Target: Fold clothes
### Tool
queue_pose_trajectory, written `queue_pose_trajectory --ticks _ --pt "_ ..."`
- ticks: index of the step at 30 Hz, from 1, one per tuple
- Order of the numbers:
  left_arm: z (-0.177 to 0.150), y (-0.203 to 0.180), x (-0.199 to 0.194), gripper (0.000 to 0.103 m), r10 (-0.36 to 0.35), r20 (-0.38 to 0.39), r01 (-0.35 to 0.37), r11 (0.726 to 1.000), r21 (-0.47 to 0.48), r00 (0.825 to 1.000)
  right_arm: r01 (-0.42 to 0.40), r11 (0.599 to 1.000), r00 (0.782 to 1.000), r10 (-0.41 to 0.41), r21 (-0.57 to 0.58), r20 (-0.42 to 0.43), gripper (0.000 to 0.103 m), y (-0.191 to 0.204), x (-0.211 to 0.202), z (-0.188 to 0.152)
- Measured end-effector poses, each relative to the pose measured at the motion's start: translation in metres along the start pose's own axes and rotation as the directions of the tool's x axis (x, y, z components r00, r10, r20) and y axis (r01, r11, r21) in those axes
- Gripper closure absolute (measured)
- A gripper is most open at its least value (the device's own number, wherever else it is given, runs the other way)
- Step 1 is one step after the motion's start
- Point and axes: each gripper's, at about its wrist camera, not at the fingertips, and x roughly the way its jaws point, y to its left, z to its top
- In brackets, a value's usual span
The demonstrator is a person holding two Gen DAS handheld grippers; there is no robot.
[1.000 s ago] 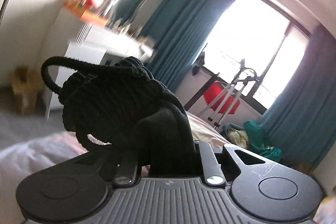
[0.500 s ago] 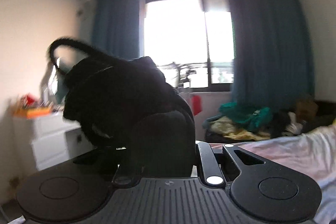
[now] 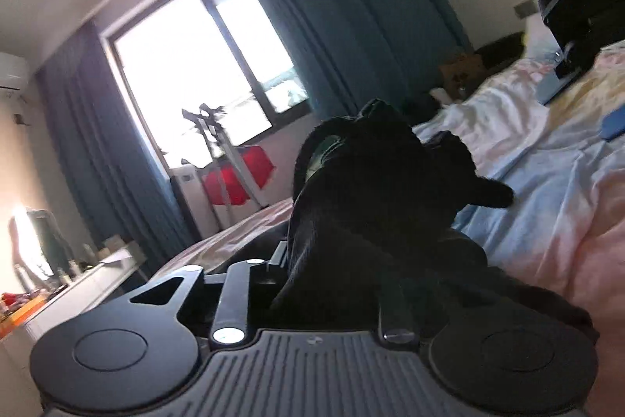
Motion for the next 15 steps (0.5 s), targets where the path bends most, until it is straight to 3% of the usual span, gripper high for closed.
queue_pose_trajectory --ticks 3,4,7,9,10,13,15 --pt "-0.002 -0.007 0.003 0.023 -0.032 -0.028 0.035 0.995 0.089 0.999 -0.074 0.996 0.996 0.077 0.056 -0.053 0.043 0.0 0.006 -0.001" --pt "-0.008 0.0 -0.005 0.019 -0.053 -0.026 0.055 0.992 0.111 0.998 -0.095 0.993 0.993 0.1 0.069 -0.068 0.043 0.001 0.007 -0.002" --pt "-0.033 0.034 -0.029 0.016 -0.127 -0.026 0.129 0.982 0.139 0.992 -0.168 0.98 0.974 0.182 0.11 -0.132 0.032 0.008 0.015 -0.007" --pt "-0.044 0.05 -0.038 0.014 -0.12 -0.023 0.122 0.979 0.161 0.993 -0.191 0.973 0.962 0.212 0.132 -0.17 0.022 0.014 0.018 -0.012" --pt "-0.051 0.058 -0.043 0.013 -0.106 -0.015 0.107 0.98 0.169 0.994 -0.195 0.972 0.96 0.217 0.13 -0.18 0.022 0.018 0.019 -0.015" --pt "-0.076 0.081 -0.054 0.014 -0.027 0.055 0.018 0.986 0.164 0.998 -0.209 0.977 0.967 0.212 0.036 -0.145 0.022 0.038 0.012 -0.021" --pt "-0.086 0.082 -0.062 0.018 -0.034 0.038 0.03 0.992 0.119 0.999 -0.23 0.971 0.97 0.223 -0.061 -0.093 0.022 0.054 0.004 -0.024"
